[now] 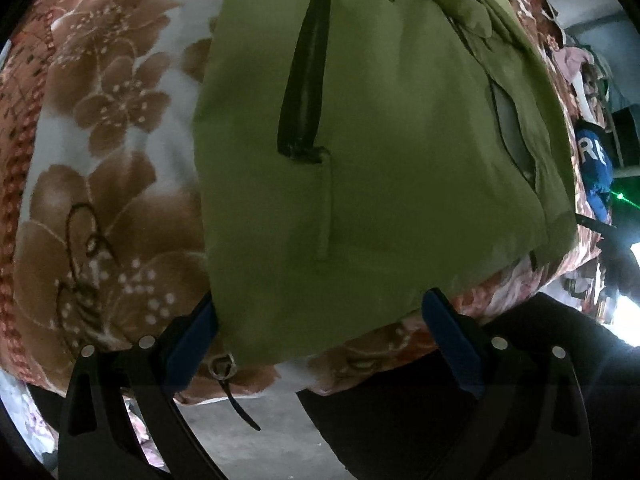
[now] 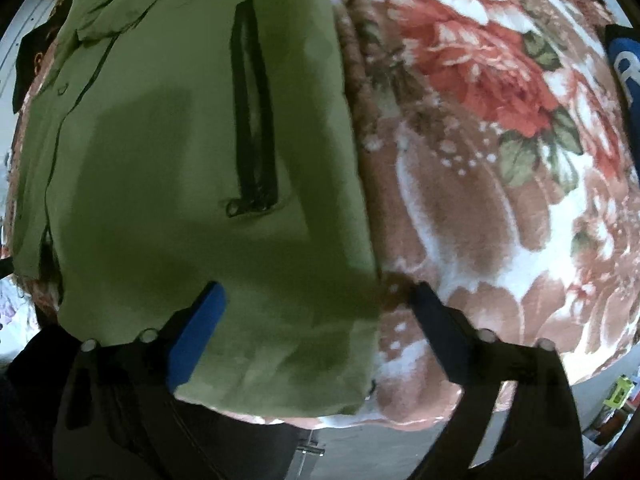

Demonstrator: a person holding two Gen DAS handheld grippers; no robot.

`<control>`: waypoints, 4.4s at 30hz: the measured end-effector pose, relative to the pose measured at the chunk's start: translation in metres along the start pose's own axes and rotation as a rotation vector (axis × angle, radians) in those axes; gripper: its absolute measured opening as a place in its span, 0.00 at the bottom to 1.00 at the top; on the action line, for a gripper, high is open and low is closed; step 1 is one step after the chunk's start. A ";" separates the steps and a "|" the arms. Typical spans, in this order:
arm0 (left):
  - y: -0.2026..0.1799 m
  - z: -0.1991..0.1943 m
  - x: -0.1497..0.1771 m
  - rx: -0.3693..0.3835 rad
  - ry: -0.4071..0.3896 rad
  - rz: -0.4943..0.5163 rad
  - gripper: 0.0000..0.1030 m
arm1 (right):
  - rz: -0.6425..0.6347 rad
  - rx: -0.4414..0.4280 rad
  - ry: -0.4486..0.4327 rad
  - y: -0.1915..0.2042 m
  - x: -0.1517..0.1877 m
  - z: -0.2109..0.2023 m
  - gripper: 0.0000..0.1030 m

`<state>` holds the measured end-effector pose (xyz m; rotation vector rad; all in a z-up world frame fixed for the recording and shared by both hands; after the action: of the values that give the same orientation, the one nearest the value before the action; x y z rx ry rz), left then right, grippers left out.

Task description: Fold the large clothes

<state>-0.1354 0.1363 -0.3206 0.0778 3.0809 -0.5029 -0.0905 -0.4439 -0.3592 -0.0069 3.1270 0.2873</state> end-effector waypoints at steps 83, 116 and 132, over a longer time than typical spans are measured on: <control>-0.119 -0.195 -0.403 0.405 -0.587 0.344 0.04 | -0.220 -0.164 -0.521 0.153 -0.367 -0.224 0.01; -0.036 -0.024 -0.607 0.169 -0.307 0.254 0.95 | -0.150 0.003 -0.484 0.095 -0.517 -0.121 0.92; -0.054 -0.101 -0.547 0.105 -0.411 0.260 0.95 | 0.018 0.020 -0.471 0.027 -0.422 -0.132 0.95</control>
<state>0.4069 0.0923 -0.1933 0.3271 2.5948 -0.5816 0.3313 -0.4394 -0.2235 0.0768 2.6626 0.2187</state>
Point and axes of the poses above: each gripper's, at about its wrist camera, not at the fingertips, and z roughly the way its jaws point, y to its left, x to its underside, the point moved 4 cm from there along z, roughly the way its jaws point, and after that the axes turned 2 degrees about z, right-handed, at the moved point
